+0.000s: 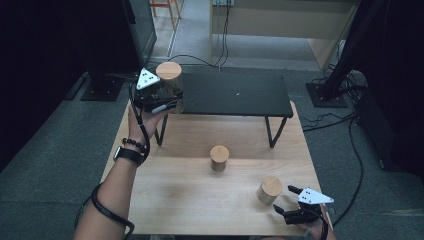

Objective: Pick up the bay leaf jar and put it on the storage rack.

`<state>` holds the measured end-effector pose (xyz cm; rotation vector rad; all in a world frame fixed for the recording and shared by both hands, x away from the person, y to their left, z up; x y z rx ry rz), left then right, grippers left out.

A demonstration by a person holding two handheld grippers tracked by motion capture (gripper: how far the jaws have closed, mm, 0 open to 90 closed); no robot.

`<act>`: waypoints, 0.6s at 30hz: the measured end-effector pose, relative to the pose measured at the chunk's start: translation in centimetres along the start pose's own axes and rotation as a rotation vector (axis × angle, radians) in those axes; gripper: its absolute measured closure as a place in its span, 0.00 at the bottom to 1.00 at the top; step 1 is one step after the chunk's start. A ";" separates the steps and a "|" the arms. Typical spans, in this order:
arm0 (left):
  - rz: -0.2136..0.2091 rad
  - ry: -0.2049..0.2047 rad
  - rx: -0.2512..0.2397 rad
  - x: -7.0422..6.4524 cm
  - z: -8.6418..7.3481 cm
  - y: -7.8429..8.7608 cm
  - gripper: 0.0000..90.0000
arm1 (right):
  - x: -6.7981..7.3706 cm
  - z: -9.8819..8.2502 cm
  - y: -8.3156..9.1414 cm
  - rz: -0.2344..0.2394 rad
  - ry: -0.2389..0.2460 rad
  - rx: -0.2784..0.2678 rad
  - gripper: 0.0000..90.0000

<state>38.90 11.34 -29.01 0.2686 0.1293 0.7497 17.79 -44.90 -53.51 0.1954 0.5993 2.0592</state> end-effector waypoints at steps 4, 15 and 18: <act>0.006 0.006 -0.004 0.4 -0.1 -0.6 0.28 | 0.0 0.0 0.0 0.000 -0.001 -0.002 0.07; 0.031 0.060 -0.004 2.3 -0.6 -2.4 0.28 | 0.0 0.0 0.0 0.004 0.006 -0.003 0.07; 0.041 0.059 -0.007 2.4 -0.6 -2.8 0.28 | 0.1 0.0 0.0 0.004 0.010 -0.001 0.06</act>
Point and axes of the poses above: each handheld gripper's, and its own axes: y roughly backward along the jaws, z roughly out of its top, x roughly to its left, the point moved 7 cm from there along -y, roughly forward along the jaws, and after that the axes turned 11 degrees about -z, right-handed, at the moved point
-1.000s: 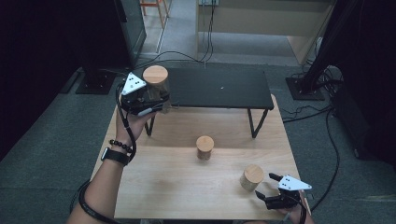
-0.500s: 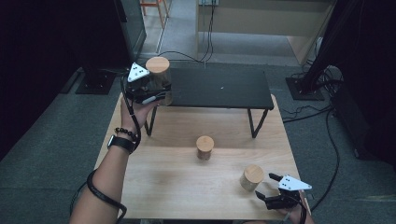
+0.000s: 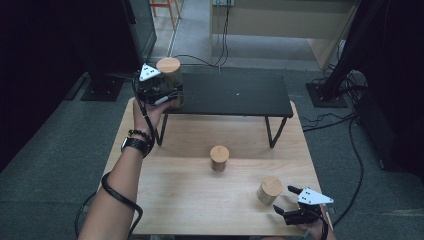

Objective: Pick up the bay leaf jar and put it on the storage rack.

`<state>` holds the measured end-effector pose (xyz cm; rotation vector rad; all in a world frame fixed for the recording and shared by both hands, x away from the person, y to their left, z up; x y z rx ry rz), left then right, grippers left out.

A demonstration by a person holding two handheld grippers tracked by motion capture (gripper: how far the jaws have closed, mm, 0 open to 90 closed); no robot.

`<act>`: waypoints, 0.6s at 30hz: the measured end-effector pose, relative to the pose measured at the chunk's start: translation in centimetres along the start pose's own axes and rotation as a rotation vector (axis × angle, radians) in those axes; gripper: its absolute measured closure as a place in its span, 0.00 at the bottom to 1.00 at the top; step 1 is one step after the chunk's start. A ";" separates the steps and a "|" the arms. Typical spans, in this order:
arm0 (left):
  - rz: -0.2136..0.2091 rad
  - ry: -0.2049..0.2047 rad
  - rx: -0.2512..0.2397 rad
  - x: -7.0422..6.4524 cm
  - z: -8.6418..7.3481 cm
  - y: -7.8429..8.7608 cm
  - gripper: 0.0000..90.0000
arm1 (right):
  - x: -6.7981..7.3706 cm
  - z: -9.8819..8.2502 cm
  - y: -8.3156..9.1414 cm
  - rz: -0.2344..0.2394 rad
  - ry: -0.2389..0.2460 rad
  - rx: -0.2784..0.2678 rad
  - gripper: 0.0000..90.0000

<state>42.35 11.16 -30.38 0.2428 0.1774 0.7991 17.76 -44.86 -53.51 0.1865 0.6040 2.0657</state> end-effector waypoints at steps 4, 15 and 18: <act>0.009 -0.006 0.005 0.2 0.1 -0.5 0.28 | 0.0 0.0 0.0 0.003 0.003 0.003 0.06; 0.022 -0.011 -0.010 1.0 0.1 -1.5 0.28 | 0.1 0.1 0.0 -0.001 0.017 0.008 0.05; 0.030 -0.007 -0.010 1.1 0.2 -1.6 0.28 | 0.1 0.1 0.0 -0.001 0.019 0.009 0.05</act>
Point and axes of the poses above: each handheld gripper's, and its own axes: y roughly backward along the jaws, z roughly out of its top, x roughly to its left, the point moved 7 cm from there along -y, roughly forward along the jaws, and after that the axes turned 11 degrees about -z, right-handed, at the moved point
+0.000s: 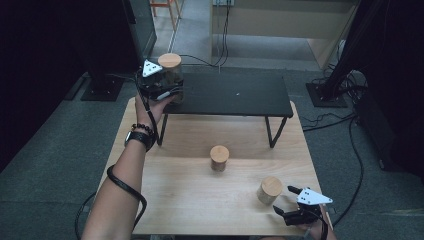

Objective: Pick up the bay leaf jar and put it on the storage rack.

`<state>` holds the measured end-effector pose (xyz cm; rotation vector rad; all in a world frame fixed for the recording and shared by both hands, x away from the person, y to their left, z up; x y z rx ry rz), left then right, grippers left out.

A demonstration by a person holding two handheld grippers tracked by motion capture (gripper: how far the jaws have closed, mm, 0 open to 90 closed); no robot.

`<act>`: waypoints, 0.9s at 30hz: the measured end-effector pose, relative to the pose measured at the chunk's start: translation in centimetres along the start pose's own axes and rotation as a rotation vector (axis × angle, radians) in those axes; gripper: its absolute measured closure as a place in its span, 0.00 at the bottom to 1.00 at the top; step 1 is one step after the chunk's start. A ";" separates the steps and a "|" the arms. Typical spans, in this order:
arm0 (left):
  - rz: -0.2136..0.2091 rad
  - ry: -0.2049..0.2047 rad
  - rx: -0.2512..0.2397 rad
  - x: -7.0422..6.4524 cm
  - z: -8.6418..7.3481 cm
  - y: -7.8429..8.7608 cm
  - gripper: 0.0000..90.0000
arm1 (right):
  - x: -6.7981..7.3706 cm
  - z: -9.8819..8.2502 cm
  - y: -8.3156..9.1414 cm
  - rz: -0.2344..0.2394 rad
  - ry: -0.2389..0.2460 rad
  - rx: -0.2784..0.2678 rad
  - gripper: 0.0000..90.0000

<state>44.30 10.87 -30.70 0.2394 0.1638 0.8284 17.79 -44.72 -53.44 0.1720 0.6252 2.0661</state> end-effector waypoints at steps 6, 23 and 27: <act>0.002 -0.003 0.006 0.7 0.3 -0.5 0.28 | 0.0 0.0 0.0 -0.003 -0.002 -0.001 0.05; -0.027 0.034 -0.008 1.3 0.2 -0.4 0.23 | 0.1 0.0 0.0 -0.008 -0.004 -0.001 0.06; -0.036 0.043 -0.005 1.4 0.1 -0.3 0.00 | 0.1 -0.1 0.1 -0.017 -0.009 -0.009 0.06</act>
Point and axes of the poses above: each handheld gripper's, and its own axes: y roughly backward along the jaws, z roughly out of its top, x roughly to its left, the point moved 7 cm from there along -y, roughly forward along the jaws, and after that the axes turned 11 degrees about -z, right-handed, at the moved point
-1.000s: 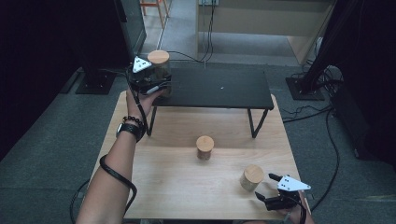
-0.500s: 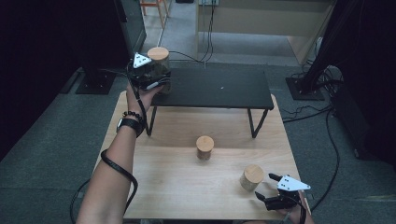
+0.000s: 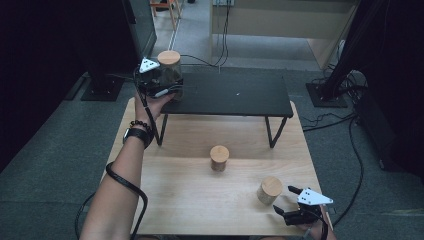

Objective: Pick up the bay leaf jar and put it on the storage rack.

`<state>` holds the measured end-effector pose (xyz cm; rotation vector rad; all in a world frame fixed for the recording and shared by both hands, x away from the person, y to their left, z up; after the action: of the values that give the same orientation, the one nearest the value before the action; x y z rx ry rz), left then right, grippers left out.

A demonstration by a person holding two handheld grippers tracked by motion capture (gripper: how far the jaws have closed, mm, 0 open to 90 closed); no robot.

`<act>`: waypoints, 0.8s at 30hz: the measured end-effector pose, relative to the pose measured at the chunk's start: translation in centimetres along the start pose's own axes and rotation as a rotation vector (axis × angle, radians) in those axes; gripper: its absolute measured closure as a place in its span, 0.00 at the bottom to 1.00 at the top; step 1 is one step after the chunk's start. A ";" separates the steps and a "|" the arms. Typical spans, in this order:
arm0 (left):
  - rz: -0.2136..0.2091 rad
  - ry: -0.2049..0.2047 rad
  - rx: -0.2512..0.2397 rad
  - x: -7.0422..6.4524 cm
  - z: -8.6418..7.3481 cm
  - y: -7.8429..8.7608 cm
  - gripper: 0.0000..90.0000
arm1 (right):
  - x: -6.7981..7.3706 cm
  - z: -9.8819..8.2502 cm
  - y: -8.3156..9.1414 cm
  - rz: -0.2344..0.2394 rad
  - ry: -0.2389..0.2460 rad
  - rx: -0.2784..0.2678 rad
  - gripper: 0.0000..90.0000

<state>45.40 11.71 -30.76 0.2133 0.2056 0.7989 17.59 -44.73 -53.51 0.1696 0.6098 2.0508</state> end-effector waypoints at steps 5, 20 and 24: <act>0.016 0.019 -0.023 -0.3 -0.4 0.9 0.00 | -0.1 0.0 0.0 0.003 -0.006 -0.002 0.06; 0.006 -0.019 0.013 -1.1 -0.9 3.4 0.00 | -0.2 0.0 0.0 0.009 -0.004 0.000 0.06; -0.001 -0.033 0.022 -1.6 -1.0 4.1 0.00 | -0.2 0.0 0.0 0.012 -0.003 0.001 0.06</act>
<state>41.23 13.42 -30.50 0.2472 0.1831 0.7921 17.74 -44.87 -53.46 0.1773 0.6087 2.0620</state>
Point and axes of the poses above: each handheld gripper's, and its own axes: y roughly backward along the jaws, z roughly out of its top, x roughly to its left, the point moved 7 cm from there along -y, roughly forward along the jaws, and after that the axes turned 11 degrees about -z, right-handed, at the moved point
